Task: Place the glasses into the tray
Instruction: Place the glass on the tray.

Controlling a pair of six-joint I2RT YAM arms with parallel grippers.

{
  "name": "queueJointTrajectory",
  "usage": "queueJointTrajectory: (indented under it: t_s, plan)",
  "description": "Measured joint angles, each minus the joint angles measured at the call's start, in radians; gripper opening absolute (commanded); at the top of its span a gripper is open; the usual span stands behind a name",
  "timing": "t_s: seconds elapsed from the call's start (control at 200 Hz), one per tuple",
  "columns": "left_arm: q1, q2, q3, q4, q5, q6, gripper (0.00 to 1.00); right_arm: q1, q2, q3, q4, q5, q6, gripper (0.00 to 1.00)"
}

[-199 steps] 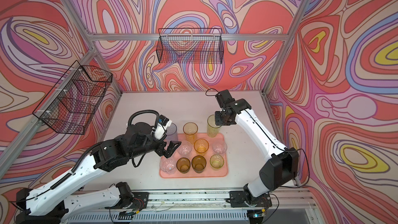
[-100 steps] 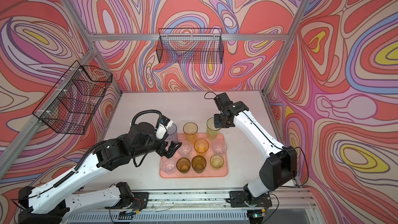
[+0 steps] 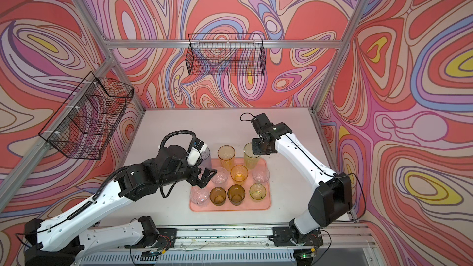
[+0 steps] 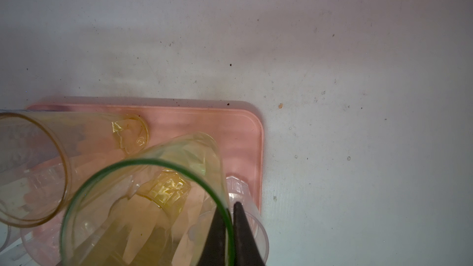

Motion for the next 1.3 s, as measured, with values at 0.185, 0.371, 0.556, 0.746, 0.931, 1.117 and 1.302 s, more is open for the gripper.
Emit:
queueJointTrajectory:
  t_s: [0.185, 0.371, 0.556, 0.746, 0.931, 1.117, 1.302]
  plan:
    - [0.0, 0.006, 0.0, 0.0, -0.006, 0.0, 1.0, 0.008, 0.0, -0.014, 0.001, 0.012, 0.008, 0.0]
    - [0.0, 0.008, 0.0, 0.0, -0.01, 0.0, 1.0, 0.012, -0.001, -0.036, 0.006, 0.014, 0.018, 0.0]
    - [0.0, 0.008, 0.0, -0.001, -0.014, -0.004, 1.0, 0.017, -0.005, -0.048, 0.017, 0.015, 0.021, 0.0]
    - [0.0, 0.008, 0.0, -0.001, -0.015, -0.007, 1.0, 0.017, -0.005, -0.052, 0.023, 0.015, 0.024, 0.0]
    - [0.0, 0.008, 0.0, -0.001, -0.019, -0.007, 1.0, 0.017, -0.005, -0.064, 0.031, 0.015, 0.029, 0.0]
    - [0.0, 0.009, 0.0, -0.002, -0.027, -0.007, 1.0, 0.018, -0.005, -0.064, 0.041, 0.015, 0.034, 0.0]
    - [0.0, 0.01, 0.0, -0.003, -0.034, -0.007, 1.0, 0.02, -0.005, -0.073, 0.048, 0.016, 0.037, 0.0]
